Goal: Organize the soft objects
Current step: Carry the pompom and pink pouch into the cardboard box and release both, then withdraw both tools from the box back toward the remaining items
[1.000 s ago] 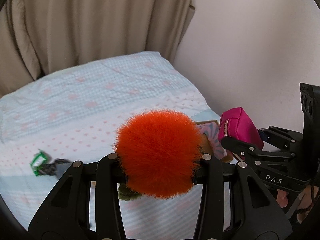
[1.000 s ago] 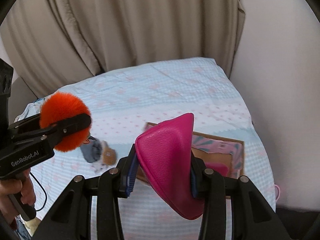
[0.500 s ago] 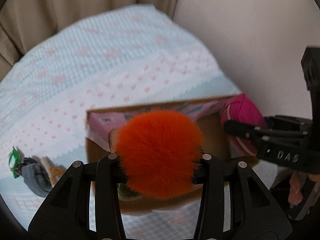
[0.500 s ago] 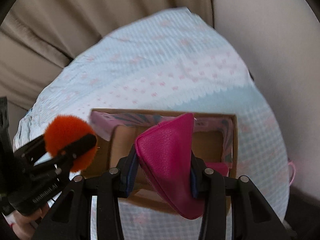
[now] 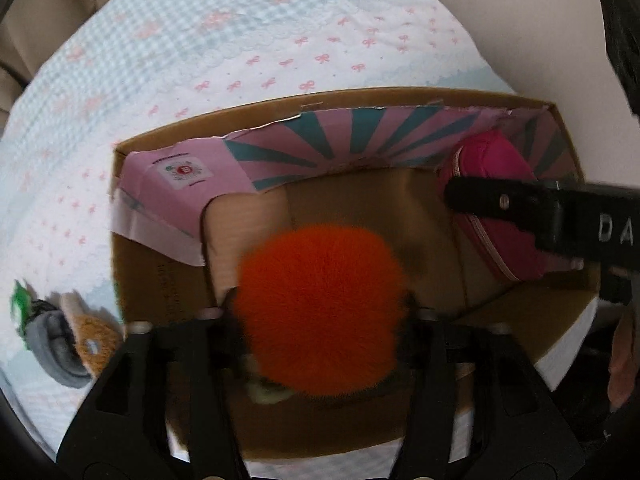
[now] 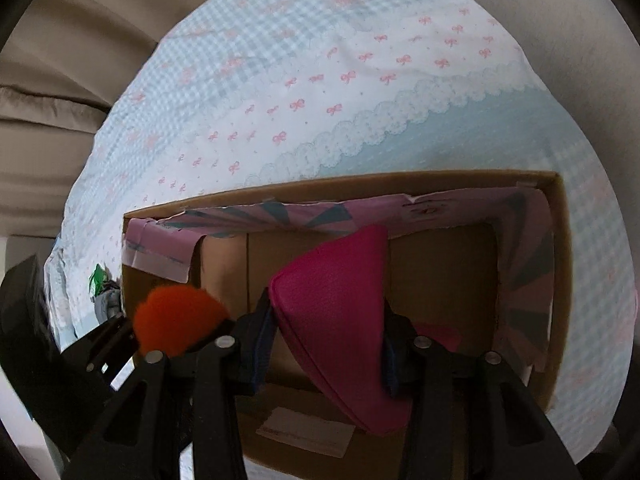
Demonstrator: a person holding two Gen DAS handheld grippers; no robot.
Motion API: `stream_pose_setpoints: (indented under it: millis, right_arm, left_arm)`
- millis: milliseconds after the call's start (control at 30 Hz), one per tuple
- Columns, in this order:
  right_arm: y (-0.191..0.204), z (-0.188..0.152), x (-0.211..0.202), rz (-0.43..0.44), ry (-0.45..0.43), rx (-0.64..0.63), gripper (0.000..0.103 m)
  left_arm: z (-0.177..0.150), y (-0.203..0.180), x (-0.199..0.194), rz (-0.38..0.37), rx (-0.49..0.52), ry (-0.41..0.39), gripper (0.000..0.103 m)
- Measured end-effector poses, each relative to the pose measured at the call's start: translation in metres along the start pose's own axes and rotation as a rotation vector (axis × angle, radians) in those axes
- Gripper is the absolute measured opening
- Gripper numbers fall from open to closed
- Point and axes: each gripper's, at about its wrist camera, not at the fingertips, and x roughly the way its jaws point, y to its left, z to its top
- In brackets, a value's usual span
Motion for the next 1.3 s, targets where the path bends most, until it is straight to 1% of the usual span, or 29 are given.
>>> stream_pose_setpoints:
  millis: [33, 67, 100, 133, 233, 467, 700, 833, 900, 1067, 1167, 1233, 1300]
  right_arm:
    - [0.001, 0.001, 0.0, -0.012, -0.008, 0.003, 0.051]
    - [0.001, 0.002, -0.002, -0.016, -0.019, 0.007, 0.076]
    - [0.001, 0.003, -0.003, -0.013, -0.028, 0.012, 0.094]
    - [0.001, 0.004, -0.005, -0.008, -0.032, 0.015, 0.103]
    - [0.003, 0.003, -0.011, -0.031, -0.04, 0.004, 0.103]
    - [0.005, -0.006, -0.024, -0.049, -0.076, 0.002, 0.103]
    - [0.014, -0.02, -0.054, -0.052, -0.12, 0.01, 0.103]
    - [0.025, -0.029, -0.081, -0.072, -0.149, -0.003, 0.103]
    - [0.033, -0.037, -0.099, -0.077, -0.177, -0.011, 0.103]
    - [0.056, -0.058, -0.143, -0.099, -0.237, -0.042, 0.103]
    - [0.073, -0.076, -0.17, -0.11, -0.278, -0.058, 0.103]
    - [0.087, -0.091, -0.19, -0.133, -0.32, -0.072, 0.103]
    - [0.101, -0.108, -0.208, -0.164, -0.372, -0.089, 0.103]
  left_arm:
    - [-0.001, 0.0, -0.001, 0.017, 0.005, 0.001, 0.103]
    - [-0.002, 0.001, -0.003, 0.026, 0.008, -0.002, 0.103]
    - [-0.003, 0.001, -0.005, 0.02, 0.011, 0.002, 0.103]
    - [-0.004, 0.002, -0.004, 0.006, 0.013, 0.007, 0.103]
    - [-0.009, 0.004, -0.005, -0.001, 0.018, 0.015, 0.103]
    - [-0.018, 0.004, -0.024, -0.019, 0.016, -0.01, 0.103]
    - [-0.023, 0.005, -0.066, -0.036, 0.013, -0.074, 0.103]
    - [-0.028, 0.009, -0.098, -0.045, -0.007, -0.122, 0.103]
    - [-0.032, 0.011, -0.118, -0.051, -0.014, -0.149, 0.103]
    - [-0.049, 0.018, -0.168, -0.061, -0.032, -0.219, 0.103]
    - [-0.063, 0.025, -0.201, -0.048, -0.044, -0.275, 0.103]
    - [-0.074, 0.031, -0.224, -0.047, -0.057, -0.312, 0.103]
    - [-0.086, 0.042, -0.246, -0.064, -0.073, -0.354, 0.103]
